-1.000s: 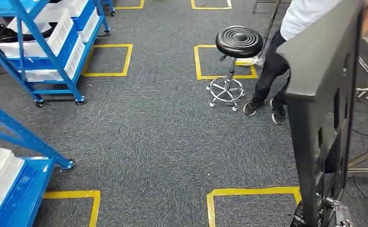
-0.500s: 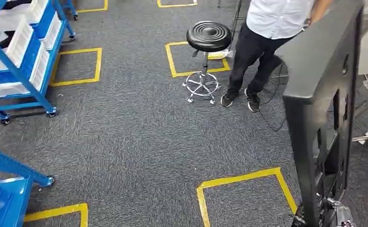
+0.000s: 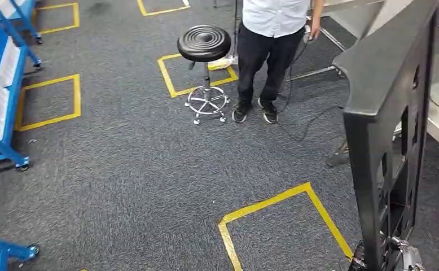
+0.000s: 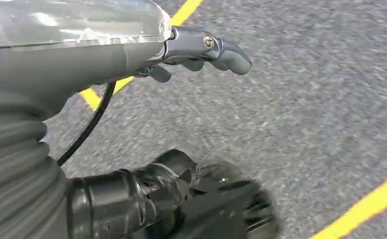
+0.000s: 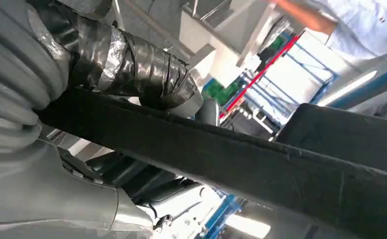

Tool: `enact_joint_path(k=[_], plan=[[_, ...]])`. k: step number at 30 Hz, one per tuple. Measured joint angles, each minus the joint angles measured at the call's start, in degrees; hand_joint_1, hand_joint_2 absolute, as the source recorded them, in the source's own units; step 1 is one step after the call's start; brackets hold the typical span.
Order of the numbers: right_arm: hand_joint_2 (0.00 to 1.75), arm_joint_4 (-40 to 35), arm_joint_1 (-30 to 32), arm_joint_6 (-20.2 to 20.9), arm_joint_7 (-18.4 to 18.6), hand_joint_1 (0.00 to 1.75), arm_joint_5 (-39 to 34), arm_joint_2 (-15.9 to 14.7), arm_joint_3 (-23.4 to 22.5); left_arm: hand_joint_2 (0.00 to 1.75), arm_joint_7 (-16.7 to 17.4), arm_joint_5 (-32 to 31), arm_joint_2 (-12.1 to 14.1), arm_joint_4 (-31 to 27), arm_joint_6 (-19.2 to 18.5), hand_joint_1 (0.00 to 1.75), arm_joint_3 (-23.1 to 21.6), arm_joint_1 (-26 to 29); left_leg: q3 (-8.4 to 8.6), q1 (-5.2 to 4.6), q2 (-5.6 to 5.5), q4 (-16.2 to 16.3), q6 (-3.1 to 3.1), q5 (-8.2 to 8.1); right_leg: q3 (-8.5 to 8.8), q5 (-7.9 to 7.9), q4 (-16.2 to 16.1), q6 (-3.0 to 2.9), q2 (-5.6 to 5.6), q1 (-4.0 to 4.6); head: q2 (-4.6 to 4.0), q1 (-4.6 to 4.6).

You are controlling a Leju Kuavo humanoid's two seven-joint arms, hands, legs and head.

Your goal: Take the parts from the cabinet and place them on the table.

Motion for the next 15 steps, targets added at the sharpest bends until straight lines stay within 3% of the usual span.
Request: enact_joint_path(k=[1, 3, 4, 5, 6, 8, 9, 10, 11, 12, 13, 14, 15], plan=[[1.75, 0.0, 0.04, 0.0, -0.02, 1.75, -0.04, 0.02, -0.02, 1.75, 0.0, 0.0, -0.02, 0.0, -0.04, 0.0, 0.0, -0.05, 0.0, -0.17, 0.62, 0.37, 0.03, -0.01, -0.37, 0.24, -0.11, 0.4, 0.65, -0.31, 0.0, -0.09], [1.75, -0.02, 0.24, 0.0, 0.0, 1.75, -0.2, 0.02, -0.02, 1.75, -0.02, 0.02, 0.02, 0.0, -0.17, 0.0, 0.02, -0.09, -0.02, -0.62, 1.83, 0.22, 0.64, 0.1, -0.69, 0.7, -0.44, 1.2, 1.95, -0.62, 0.0, -0.05], [1.75, -0.07, 0.3, 0.0, -0.02, 1.75, -0.2, 0.02, -0.02, 1.75, 0.0, 0.04, 0.0, 0.0, -0.17, 0.0, 0.04, -0.05, 0.1, 0.01, 2.78, -0.57, 1.25, 0.59, -0.88, 0.75, -0.32, 1.54, 2.45, -0.49, 0.0, -0.04], [1.75, -0.13, 0.48, -0.02, -0.02, 1.75, -0.22, 0.02, -0.07, 1.75, -0.02, 0.04, 0.07, 0.0, -0.17, 0.0, 0.04, -0.14, 0.33, -0.01, 3.6, -0.9, 1.57, 0.81, -1.11, 0.03, 0.57, 1.7, -0.41, -0.52, 0.0, 0.0], [1.75, -0.2, 0.3, -0.02, -0.02, 1.75, -0.24, 0.02, -0.07, 1.75, -0.07, 0.04, 0.07, 0.0, -0.17, 0.0, 0.04, -0.18, 0.39, -0.03, 4.26, -1.0, 1.8, 0.88, -2.24, -1.71, 2.81, 1.94, -2.82, -0.4, 0.0, 0.24], [1.75, -0.17, 0.08, -0.02, -0.02, 1.75, -0.2, 0.02, -0.07, 1.75, -0.13, 0.11, 0.07, 0.0, -0.22, 0.0, 0.09, 0.03, 0.36, -0.15, 6.07, -0.95, 2.05, 0.69, -6.27, -6.05, 11.25, 2.39, -4.62, -0.64, 0.0, 0.22], [1.75, -0.17, 0.18, -0.02, -0.02, 1.75, -0.09, 0.02, -0.07, 1.75, -0.2, 0.17, 0.09, 0.0, -0.28, 0.0, 0.15, 0.12, 0.38, -0.17, 7.05, -0.93, 2.09, 0.58, -8.13, -7.34, 15.07, 2.61, -5.04, -0.76, 0.0, 0.22], [1.75, -0.15, 0.3, -0.02, -0.02, 1.75, -0.09, 0.02, -0.07, 1.75, -0.24, 0.3, 0.11, 0.0, -0.29, 0.0, 0.22, 0.13, 0.43, -0.16, 7.95, -0.91, 2.01, 0.49, -8.79, -7.11, 16.48, 2.72, -5.26, -0.88, 0.0, 0.2], [1.75, -0.15, 0.33, -0.02, -0.02, 1.75, -0.09, 0.02, -0.07, 1.75, -0.31, 0.31, 0.11, 0.0, -0.31, 0.0, 0.22, 0.1, 0.54, -0.16, 8.69, -0.91, 1.93, 0.36, -7.98, -5.67, 14.97, 2.82, -5.47, -1.04, 0.0, 0.24], [1.75, -0.15, 0.32, -0.02, 0.0, 1.75, -0.09, 0.02, -0.07, 1.75, -0.31, 0.31, 0.09, 0.0, -0.31, 0.0, 0.22, 0.02, 0.74, -0.15, 9.34, -0.91, 1.81, 0.21, -5.97, -3.48, 11.37, 2.82, -5.83, -1.16, 0.0, 0.2], [1.75, -0.15, 0.32, -0.02, -0.02, 1.75, -0.09, 0.02, -0.07, 1.75, -0.31, 0.31, 0.07, 0.0, -0.31, 0.0, 0.22, -0.02, 1.11, -0.14, 9.99, -0.9, 1.62, -0.03, -2.71, -0.84, 5.59, 2.68, -6.6, -1.18, 0.0, 0.22], [1.75, -0.17, 0.32, -0.02, -0.02, 1.75, -0.09, 0.02, -0.07, 1.75, -0.31, 0.31, 0.04, 0.0, -0.31, 0.0, 0.22, -0.03, 1.53, -0.2, 10.46, -0.9, 1.35, -0.28, 0.06, 0.75, 0.79, 2.41, -8.68, -1.04, 0.0, 0.24], [1.75, -0.15, 0.13, -0.02, 0.0, 1.75, -0.09, 0.02, -0.07, 1.75, -0.33, 0.31, 0.04, 0.0, -0.31, 0.0, 0.24, -0.01, 1.53, -0.64, 10.98, -0.79, 0.91, -0.57, 0.62, -0.31, -0.49, 2.13, -10.14, -0.15, 0.0, 0.24]])
